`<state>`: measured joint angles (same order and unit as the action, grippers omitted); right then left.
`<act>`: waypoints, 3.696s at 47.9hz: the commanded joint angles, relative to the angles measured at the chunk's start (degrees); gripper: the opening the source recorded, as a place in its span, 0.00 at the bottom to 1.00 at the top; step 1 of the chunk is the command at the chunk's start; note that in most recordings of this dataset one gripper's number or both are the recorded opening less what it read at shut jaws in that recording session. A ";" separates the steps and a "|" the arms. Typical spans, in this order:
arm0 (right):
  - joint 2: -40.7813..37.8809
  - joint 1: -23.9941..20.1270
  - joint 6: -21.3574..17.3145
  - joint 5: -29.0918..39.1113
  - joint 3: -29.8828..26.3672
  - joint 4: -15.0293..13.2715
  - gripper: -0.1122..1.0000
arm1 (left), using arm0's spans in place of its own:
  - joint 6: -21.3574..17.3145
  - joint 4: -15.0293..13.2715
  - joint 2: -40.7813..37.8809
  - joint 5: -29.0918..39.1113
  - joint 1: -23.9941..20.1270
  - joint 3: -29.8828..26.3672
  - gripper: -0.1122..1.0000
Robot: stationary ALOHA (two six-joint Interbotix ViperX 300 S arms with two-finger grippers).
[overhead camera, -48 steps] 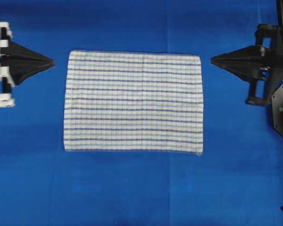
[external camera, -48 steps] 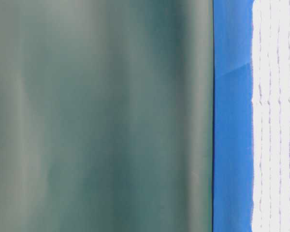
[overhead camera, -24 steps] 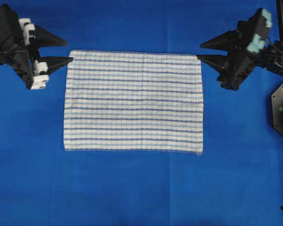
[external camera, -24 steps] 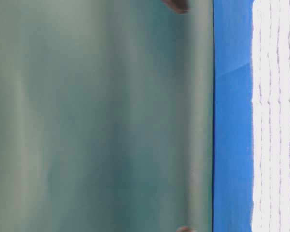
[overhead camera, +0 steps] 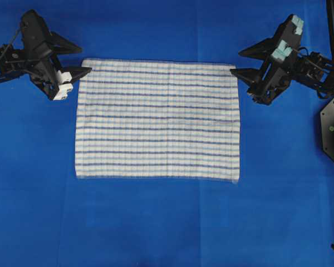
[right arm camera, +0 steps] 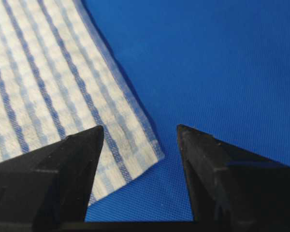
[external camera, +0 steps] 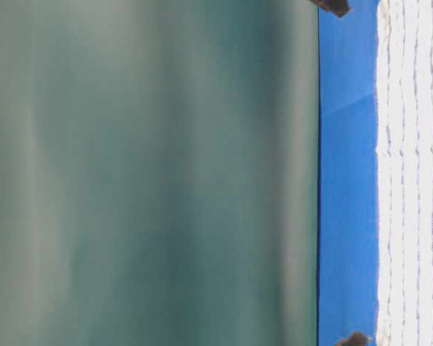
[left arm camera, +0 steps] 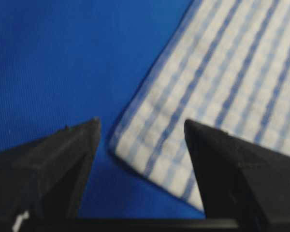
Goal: Fold the blue towel.
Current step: 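Move both grippers to the towel's top corners and grasp them, then lift the top corners and fold them down toward the bottom edge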
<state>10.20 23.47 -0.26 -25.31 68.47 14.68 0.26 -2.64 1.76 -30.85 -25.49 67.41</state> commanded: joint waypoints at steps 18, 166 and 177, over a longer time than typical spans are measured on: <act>-10.28 0.18 0.09 -5.98 -1.76 2.90 0.70 | 0.70 -0.35 -4.83 -2.99 -1.14 -1.23 0.61; 10.72 -40.34 0.09 9.58 -0.26 24.70 0.13 | 15.12 -0.26 15.03 8.79 38.32 2.29 0.14; 10.20 -40.87 0.09 9.76 -0.62 24.70 0.13 | 15.12 -0.26 15.12 9.67 38.23 2.37 0.15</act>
<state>20.21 -16.96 -0.26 -15.21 68.91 39.29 15.47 -2.90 16.52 -21.27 12.57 70.58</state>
